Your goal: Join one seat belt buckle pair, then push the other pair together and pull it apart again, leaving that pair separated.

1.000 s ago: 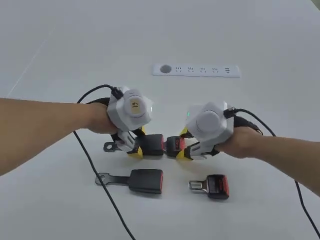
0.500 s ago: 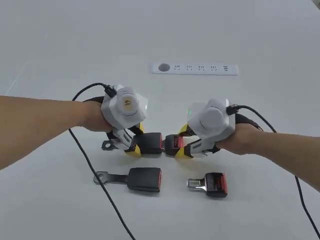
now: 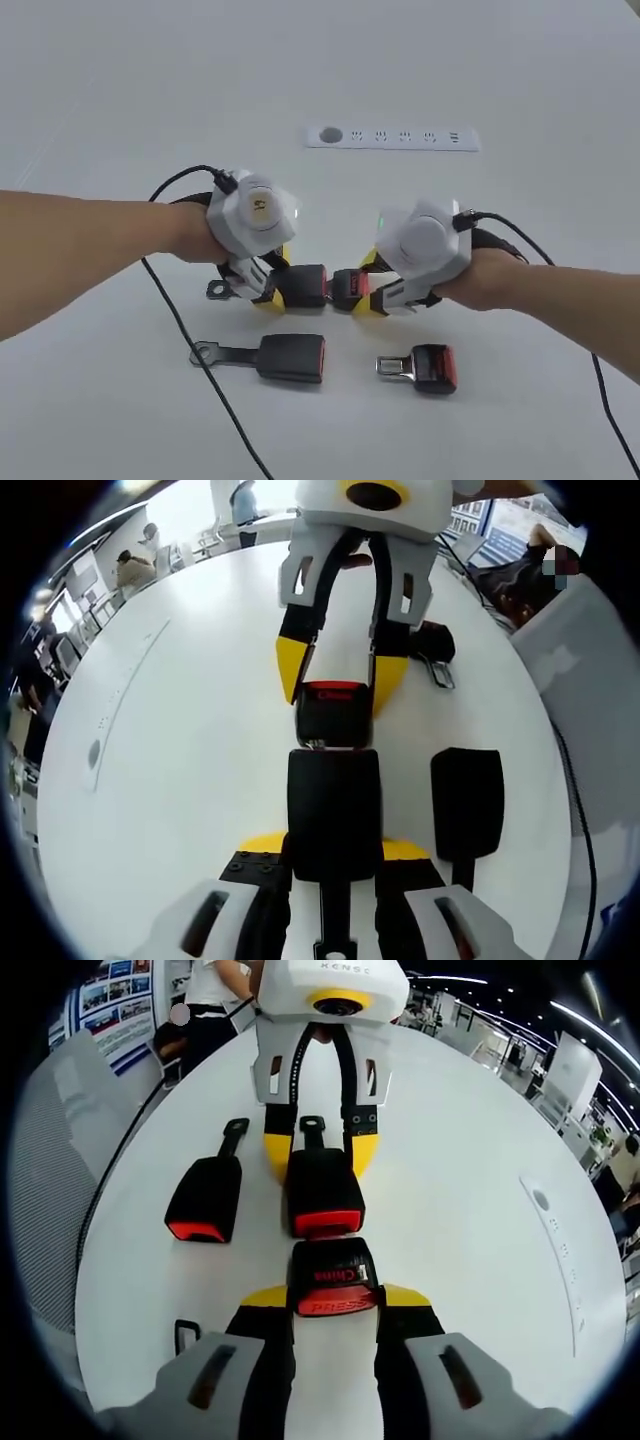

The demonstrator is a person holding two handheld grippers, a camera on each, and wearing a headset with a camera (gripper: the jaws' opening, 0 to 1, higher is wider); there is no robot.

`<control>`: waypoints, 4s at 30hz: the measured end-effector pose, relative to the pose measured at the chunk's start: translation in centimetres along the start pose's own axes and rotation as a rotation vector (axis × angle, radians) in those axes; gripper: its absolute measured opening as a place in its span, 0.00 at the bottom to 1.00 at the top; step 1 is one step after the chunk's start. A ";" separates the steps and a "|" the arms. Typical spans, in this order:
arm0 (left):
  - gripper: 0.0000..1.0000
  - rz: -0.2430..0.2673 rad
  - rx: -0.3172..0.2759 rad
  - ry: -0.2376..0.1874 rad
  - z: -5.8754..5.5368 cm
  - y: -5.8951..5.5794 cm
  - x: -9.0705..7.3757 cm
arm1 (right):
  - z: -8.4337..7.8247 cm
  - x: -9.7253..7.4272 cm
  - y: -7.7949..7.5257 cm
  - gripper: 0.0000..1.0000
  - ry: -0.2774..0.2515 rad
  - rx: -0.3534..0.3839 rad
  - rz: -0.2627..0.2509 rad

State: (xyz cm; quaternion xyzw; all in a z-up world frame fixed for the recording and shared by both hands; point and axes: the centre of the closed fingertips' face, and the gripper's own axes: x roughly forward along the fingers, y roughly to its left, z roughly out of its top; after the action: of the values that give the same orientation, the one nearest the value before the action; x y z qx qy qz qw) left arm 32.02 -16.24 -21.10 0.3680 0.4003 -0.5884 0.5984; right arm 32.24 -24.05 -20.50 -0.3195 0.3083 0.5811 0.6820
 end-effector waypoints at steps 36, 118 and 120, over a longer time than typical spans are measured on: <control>0.33 0.005 0.002 0.040 -0.2 0.1 0.2 | 0.2 -0.3 0.4 0.30 0.022 -0.023 0.006; 0.76 0.381 -0.597 -0.503 -6.8 -10.0 -8.1 | -7.0 -10.4 8.2 0.76 -0.152 0.276 -0.233; 0.79 0.394 -0.586 -0.524 -5.9 -11.2 -8.3 | -7.3 -10.3 8.1 0.79 -0.183 0.300 -0.268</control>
State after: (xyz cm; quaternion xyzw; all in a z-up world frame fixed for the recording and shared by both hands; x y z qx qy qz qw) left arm 20.70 -7.84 -15.65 0.0903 0.3072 -0.3983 0.8596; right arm 22.51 -34.99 -17.44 -0.1983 0.2829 0.4594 0.8183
